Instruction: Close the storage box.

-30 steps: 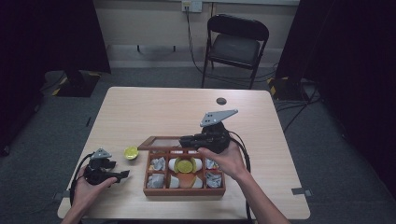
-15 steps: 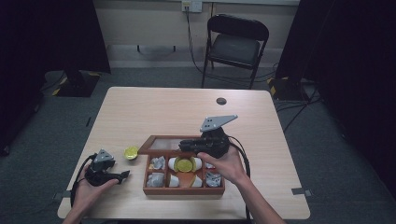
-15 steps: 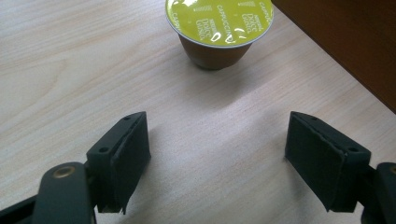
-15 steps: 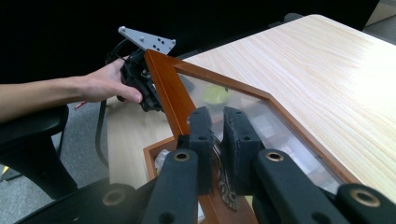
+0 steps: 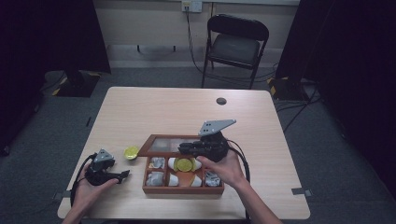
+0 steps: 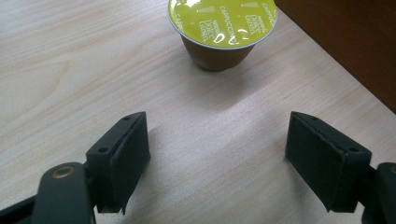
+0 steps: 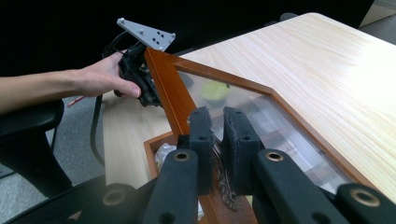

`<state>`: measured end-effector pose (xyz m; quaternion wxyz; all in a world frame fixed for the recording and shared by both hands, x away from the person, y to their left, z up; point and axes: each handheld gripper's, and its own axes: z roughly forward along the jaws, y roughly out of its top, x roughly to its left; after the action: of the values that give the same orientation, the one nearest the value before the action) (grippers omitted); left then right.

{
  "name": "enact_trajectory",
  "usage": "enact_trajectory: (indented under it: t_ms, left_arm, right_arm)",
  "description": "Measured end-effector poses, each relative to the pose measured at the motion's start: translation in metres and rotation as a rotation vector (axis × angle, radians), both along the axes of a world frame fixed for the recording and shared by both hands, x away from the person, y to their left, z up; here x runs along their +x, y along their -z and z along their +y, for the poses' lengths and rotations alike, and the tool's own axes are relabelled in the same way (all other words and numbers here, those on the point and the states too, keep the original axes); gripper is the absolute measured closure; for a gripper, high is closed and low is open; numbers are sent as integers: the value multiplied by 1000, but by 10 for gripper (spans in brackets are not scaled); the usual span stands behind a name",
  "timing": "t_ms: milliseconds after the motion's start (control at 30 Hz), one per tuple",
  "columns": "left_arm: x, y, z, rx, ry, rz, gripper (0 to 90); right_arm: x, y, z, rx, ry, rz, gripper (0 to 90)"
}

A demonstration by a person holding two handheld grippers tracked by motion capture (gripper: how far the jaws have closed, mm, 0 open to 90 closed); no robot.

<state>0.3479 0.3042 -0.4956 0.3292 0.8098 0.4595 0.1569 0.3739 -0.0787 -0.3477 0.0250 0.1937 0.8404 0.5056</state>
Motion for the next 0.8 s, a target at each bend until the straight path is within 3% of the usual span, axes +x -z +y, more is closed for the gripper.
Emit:
enact_trajectory:
  t_ms: [800]
  left_arm:
    - [1, -1, -1, 10, -1, 8, 212]
  right_arm:
    - [-20, 24, 1, -18, -13, -24, 821]
